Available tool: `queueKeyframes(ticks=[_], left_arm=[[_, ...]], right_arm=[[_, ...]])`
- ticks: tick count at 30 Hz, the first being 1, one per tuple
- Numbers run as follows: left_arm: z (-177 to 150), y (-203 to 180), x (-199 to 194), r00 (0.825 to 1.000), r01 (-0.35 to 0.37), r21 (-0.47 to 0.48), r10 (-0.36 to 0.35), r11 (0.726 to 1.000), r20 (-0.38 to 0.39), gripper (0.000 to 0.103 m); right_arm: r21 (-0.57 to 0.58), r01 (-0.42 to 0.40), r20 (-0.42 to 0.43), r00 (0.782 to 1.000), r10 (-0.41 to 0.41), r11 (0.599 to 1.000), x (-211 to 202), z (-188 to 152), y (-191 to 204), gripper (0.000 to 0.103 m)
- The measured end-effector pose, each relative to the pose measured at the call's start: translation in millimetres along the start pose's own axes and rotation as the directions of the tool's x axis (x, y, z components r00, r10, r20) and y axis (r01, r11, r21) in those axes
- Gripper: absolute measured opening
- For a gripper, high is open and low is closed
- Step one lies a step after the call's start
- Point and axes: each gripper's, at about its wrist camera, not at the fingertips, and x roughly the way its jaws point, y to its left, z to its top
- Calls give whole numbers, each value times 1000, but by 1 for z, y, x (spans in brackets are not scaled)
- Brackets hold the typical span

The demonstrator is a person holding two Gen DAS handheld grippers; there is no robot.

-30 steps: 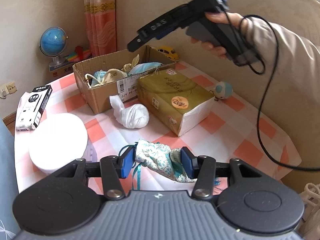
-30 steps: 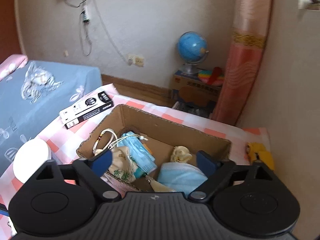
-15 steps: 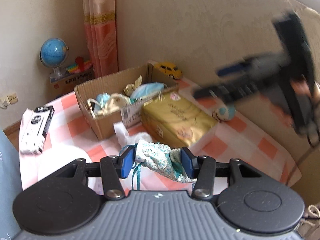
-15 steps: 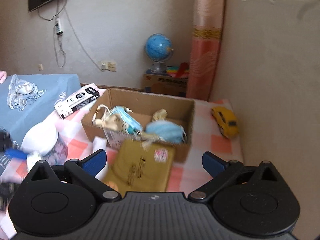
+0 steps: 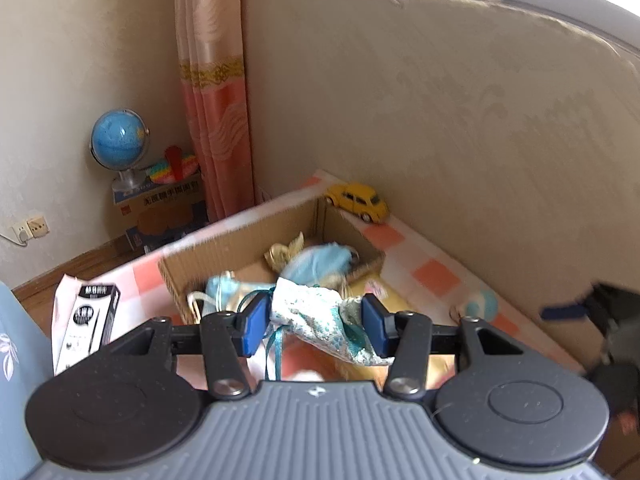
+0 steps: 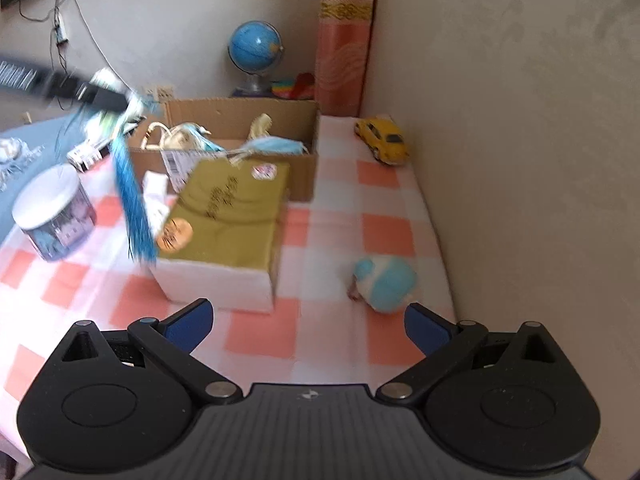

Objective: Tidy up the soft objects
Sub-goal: 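Open the right gripper to drop the cream pouch into the box, then carry the blue floral sachet over the box and open the left gripper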

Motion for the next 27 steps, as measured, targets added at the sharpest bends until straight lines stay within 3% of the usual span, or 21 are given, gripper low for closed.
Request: queueKeyframes(ticks=[10, 15, 20, 22, 23, 24, 27], left_arm=[[56, 20, 52, 994, -103, -88, 106, 991, 33, 50], [64, 32, 93, 985, -174, -151, 174, 973, -11, 50], [53, 33, 127, 981, -190, -179, 180, 965, -73, 50], [47, 34, 137, 980, -193, -204, 177, 960, -91, 59], [45, 35, 141, 979, -195, -217, 177, 957, -99, 78], [43, 36, 143, 978, -202, -228, 183, 952, -102, 90], [40, 37, 138, 977, -210, -239, 196, 948, -79, 92]], right_arm=[[51, -26, 4, 1000, 26, 998, -5, -10, -14, 103], [42, -37, 4, 999, 37, 998, -1, -11, -14, 103], [37, -56, 3, 998, 56, 998, 2, -13, -14, 103], [31, -52, 1, 999, 52, 998, 3, -12, -13, 103], [28, -53, 1, 999, 53, 998, 4, -12, -13, 103], [28, -54, 2, 999, 54, 998, 4, -12, -12, 103], [30, -51, 3, 999, 51, 998, 4, -12, -13, 103]])
